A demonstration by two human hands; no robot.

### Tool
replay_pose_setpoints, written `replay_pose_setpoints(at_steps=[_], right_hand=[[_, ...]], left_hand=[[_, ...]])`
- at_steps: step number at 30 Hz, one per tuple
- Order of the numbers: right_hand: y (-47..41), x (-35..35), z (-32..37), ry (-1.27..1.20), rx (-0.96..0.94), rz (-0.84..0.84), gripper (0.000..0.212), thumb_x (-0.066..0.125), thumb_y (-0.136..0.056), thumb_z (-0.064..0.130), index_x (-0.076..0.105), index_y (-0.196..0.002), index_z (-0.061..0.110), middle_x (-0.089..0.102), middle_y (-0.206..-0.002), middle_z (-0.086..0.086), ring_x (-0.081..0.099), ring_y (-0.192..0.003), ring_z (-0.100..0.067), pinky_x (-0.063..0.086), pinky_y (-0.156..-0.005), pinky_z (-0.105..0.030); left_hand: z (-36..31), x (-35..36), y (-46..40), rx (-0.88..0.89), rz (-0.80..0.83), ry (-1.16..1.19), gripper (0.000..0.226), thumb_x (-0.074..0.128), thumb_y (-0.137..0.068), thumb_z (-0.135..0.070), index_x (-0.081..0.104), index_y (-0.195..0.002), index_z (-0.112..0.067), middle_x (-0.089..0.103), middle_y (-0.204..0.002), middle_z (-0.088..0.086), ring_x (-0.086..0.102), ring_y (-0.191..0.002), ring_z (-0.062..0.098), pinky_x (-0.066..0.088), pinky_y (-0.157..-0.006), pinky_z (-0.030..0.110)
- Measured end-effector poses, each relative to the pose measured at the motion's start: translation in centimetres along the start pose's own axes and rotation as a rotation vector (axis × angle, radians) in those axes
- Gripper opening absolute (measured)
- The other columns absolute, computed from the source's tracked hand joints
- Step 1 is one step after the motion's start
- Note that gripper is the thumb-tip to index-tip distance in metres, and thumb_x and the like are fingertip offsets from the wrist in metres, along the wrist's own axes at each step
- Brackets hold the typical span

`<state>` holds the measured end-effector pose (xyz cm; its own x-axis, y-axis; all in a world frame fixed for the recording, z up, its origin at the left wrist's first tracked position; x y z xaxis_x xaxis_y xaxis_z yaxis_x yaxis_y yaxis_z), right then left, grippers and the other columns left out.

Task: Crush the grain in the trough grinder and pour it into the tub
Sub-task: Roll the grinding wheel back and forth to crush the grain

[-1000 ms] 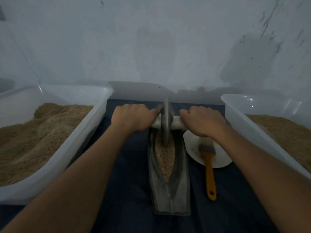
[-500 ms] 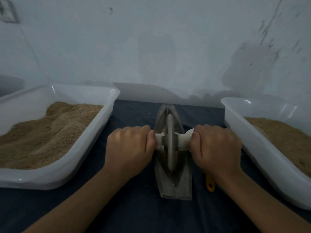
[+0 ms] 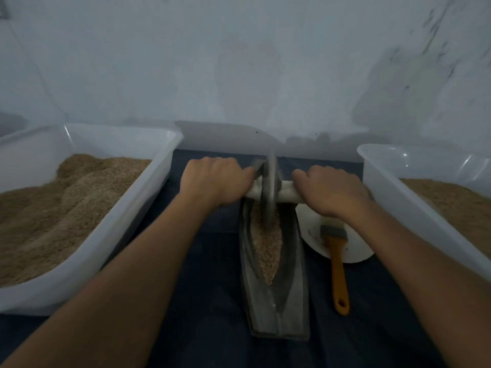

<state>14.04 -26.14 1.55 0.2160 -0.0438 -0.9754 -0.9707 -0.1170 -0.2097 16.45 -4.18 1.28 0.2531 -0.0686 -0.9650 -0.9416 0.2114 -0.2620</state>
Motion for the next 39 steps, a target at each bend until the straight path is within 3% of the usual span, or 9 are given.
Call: replay_pose_setpoints(at_steps=[5, 9, 13, 16, 20, 25, 31, 35, 39], right_hand=[[1.5, 0.2, 0.3, 0.025, -0.006, -0.102, 0.034, 0.022, -0.1, 0.033, 0.049, -0.084, 0.018, 0.047, -0.076, -0.002, 0.044, -0.064, -0.019, 0.023, -0.053, -0.033], [5.4, 0.8, 1.4, -0.048, 0.039, -0.394, 0.05, 0.022, -0.096, 0.036, 0.046, -0.055, 0.018, 0.043, -0.051, 0.003, 0.036, -0.046, -0.015, 0.018, -0.049, -0.031], [8.8, 1.0, 1.7, -0.176, -0.057, -0.536, 0.044, 0.029, -0.097, 0.032, 0.038, -0.054, 0.027, 0.034, -0.045, 0.007, 0.03, -0.04, -0.008, 0.017, -0.045, -0.027], [10.0, 1.5, 1.6, -0.298, -0.089, -0.606, 0.042, 0.03, -0.101, 0.03, 0.047, -0.063, 0.025, 0.041, -0.054, 0.007, 0.039, -0.048, -0.007, 0.032, -0.048, -0.03], [9.7, 1.9, 1.3, -0.355, -0.167, -0.636, 0.04, 0.03, -0.1, 0.029, 0.054, -0.068, 0.021, 0.045, -0.058, 0.009, 0.042, -0.052, -0.011, 0.032, -0.053, -0.031], [7.7, 1.4, 0.9, -0.253, -0.165, -0.505, 0.046, 0.026, -0.098, 0.032, 0.052, -0.063, 0.02, 0.046, -0.053, 0.004, 0.044, -0.047, -0.017, 0.042, -0.051, -0.038], [5.0, -0.5, 1.8, 0.166, -0.154, -0.309, 0.048, -0.004, -0.081, 0.032, 0.04, -0.066, 0.021, 0.035, -0.061, 0.006, 0.027, -0.052, -0.013, 0.013, -0.051, -0.031], [3.0, -0.7, 1.5, 0.324, -0.19, -0.192, 0.01, 0.031, -0.093, 0.016, 0.042, -0.092, 0.015, 0.029, -0.073, 0.001, 0.03, -0.062, -0.017, 0.015, -0.049, -0.032], [3.2, -1.3, 1.6, 0.307, -0.174, -0.115, 0.023, 0.051, -0.096, 0.017, 0.029, -0.092, 0.019, 0.027, -0.075, 0.0, 0.04, -0.072, -0.021, 0.017, -0.048, -0.032]], left_hand=[[-0.8, -0.9, 0.8, 0.034, -0.055, -0.081, 0.058, 0.003, -0.08, -0.054, 0.049, -0.077, -0.018, 0.06, -0.09, 0.009, 0.041, -0.07, 0.026, 0.03, -0.062, 0.036], [-1.0, -0.6, 6.4, 0.227, -0.281, -0.236, 0.017, 0.027, -0.092, -0.023, 0.038, -0.079, -0.022, 0.028, -0.065, -0.002, 0.033, -0.056, 0.021, 0.02, -0.05, 0.027], [-1.4, -1.4, 10.7, 0.148, -0.344, -0.195, 0.041, 0.02, -0.101, -0.029, 0.038, -0.066, -0.02, 0.025, -0.055, -0.006, 0.024, -0.046, 0.016, 0.021, -0.05, 0.028], [-2.4, -2.6, 12.0, 0.172, -0.395, -0.248, 0.046, 0.014, -0.107, -0.034, 0.027, -0.063, -0.025, 0.029, -0.052, -0.008, 0.024, -0.041, 0.013, 0.015, -0.047, 0.028], [-2.9, -2.9, 12.2, 0.248, -0.304, -0.253, 0.073, -0.02, -0.089, -0.031, 0.052, -0.096, -0.023, 0.043, -0.071, -0.005, 0.036, -0.053, 0.016, 0.022, -0.05, 0.031], [-2.1, -2.3, 11.3, 0.261, -0.239, -0.33, 0.057, 0.007, -0.092, -0.028, 0.056, -0.119, -0.022, 0.046, -0.077, -0.004, 0.03, -0.052, 0.017, 0.018, -0.048, 0.03], [-0.5, -0.8, 6.9, 0.229, -0.184, -0.334, 0.013, 0.037, -0.099, -0.026, 0.031, -0.088, -0.024, 0.03, -0.071, -0.001, 0.037, -0.064, 0.024, 0.032, -0.054, 0.034], [0.3, -0.5, 2.9, 0.137, 0.079, -0.165, 0.023, 0.024, -0.094, -0.04, 0.037, -0.094, -0.022, 0.037, -0.083, 0.005, 0.041, -0.078, 0.028, 0.034, -0.068, 0.042], [-0.2, -1.3, 1.6, 0.057, 0.21, -0.054, 0.05, 0.011, -0.076, -0.047, 0.048, -0.097, -0.019, 0.048, -0.096, 0.008, 0.044, -0.083, 0.028, 0.032, -0.074, 0.043]])
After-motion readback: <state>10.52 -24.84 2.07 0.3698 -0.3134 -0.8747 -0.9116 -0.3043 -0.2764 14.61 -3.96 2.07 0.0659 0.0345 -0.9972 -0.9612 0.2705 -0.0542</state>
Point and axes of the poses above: each hand's wrist, its own y-axis away from the middle knuckle, its own x-axis out of the palm, z = x × y, the point moved 1 cm from there along -y, towards the middle knuckle
